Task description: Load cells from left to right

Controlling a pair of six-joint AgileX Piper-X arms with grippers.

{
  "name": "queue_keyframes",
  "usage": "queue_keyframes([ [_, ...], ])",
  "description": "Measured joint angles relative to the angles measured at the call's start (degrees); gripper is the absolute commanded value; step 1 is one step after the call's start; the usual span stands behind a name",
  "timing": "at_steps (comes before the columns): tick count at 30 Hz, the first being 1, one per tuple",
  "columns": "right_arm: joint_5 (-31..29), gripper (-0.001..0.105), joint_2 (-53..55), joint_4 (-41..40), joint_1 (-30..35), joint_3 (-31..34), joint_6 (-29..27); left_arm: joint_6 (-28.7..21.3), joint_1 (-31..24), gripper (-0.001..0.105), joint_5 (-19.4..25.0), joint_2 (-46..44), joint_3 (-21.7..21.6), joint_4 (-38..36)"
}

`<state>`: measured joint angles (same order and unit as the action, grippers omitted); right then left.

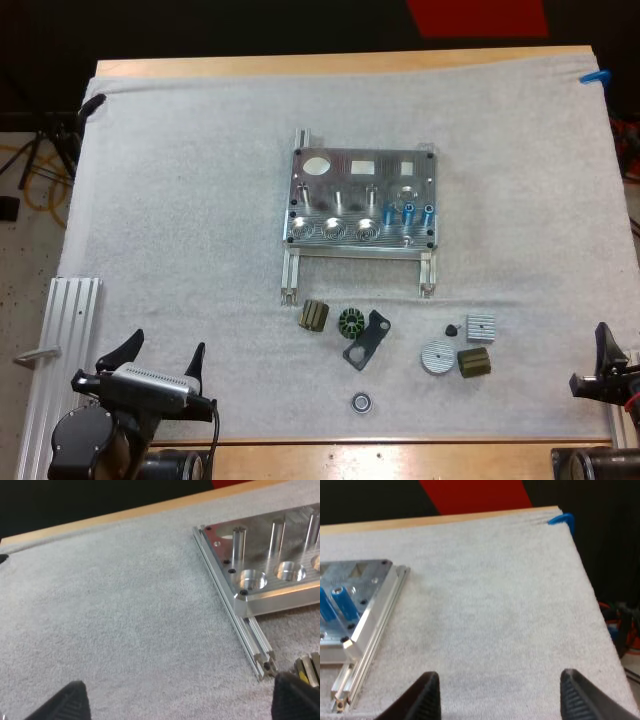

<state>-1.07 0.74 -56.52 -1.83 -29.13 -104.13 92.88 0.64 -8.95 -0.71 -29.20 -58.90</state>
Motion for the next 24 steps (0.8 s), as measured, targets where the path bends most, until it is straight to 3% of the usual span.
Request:
queue_keyframes([
  [18,-0.10,0.052,0.00,0.12,0.00,0.82,1.11,0.07,0.00,0.072,0.00,0.00,0.00,0.33],
  [24,-0.10,0.052,0.00,0.12,0.00,0.82,1.24,0.07,2.32,0.072,0.00,0.00,0.00,0.33],
])
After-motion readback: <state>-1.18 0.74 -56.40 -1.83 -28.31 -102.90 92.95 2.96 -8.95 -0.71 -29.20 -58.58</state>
